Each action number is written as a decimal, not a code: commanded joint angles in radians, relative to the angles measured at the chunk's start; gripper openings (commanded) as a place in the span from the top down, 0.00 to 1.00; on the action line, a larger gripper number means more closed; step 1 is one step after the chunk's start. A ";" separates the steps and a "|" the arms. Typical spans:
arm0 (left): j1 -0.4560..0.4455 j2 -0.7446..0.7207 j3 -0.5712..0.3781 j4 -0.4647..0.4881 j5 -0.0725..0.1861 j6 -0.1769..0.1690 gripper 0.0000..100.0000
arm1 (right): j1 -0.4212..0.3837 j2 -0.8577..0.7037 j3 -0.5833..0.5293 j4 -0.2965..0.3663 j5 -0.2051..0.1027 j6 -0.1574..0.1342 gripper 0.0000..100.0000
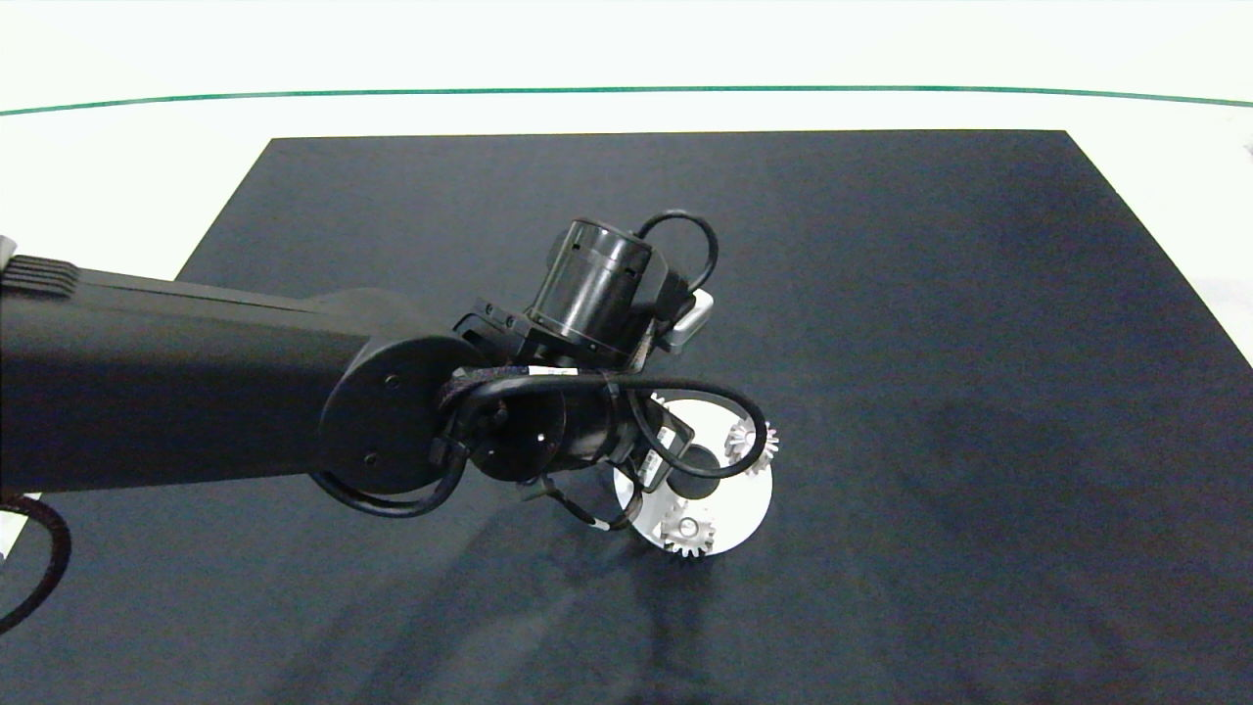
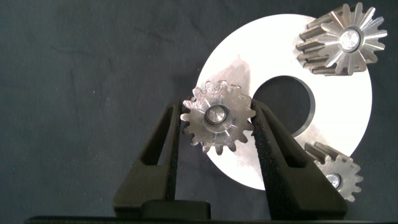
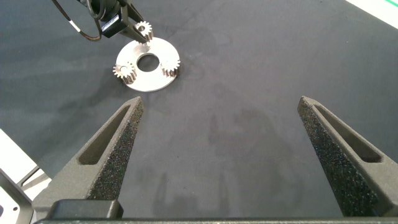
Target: Install three planetary gears onto the carrier pins
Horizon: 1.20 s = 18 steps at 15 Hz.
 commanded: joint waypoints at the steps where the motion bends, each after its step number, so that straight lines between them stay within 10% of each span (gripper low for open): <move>1: 0.000 0.008 -0.001 0.000 0.002 0.001 0.87 | 0.000 0.002 0.000 0.001 -0.001 -0.002 0.00; 6: -0.002 0.001 0.004 -0.005 0.002 0.000 0.87 | 0.000 0.001 -0.002 0.001 -0.001 -0.002 0.00; 7: -0.002 -0.002 0.004 -0.005 0.003 -0.004 0.00 | 0.000 0.001 0.000 0.001 -0.001 -0.002 0.00; 18: 0.053 -0.205 0.116 -0.005 0.014 -0.005 0.00 | -0.001 -0.006 0.000 0.001 -0.006 -0.002 0.00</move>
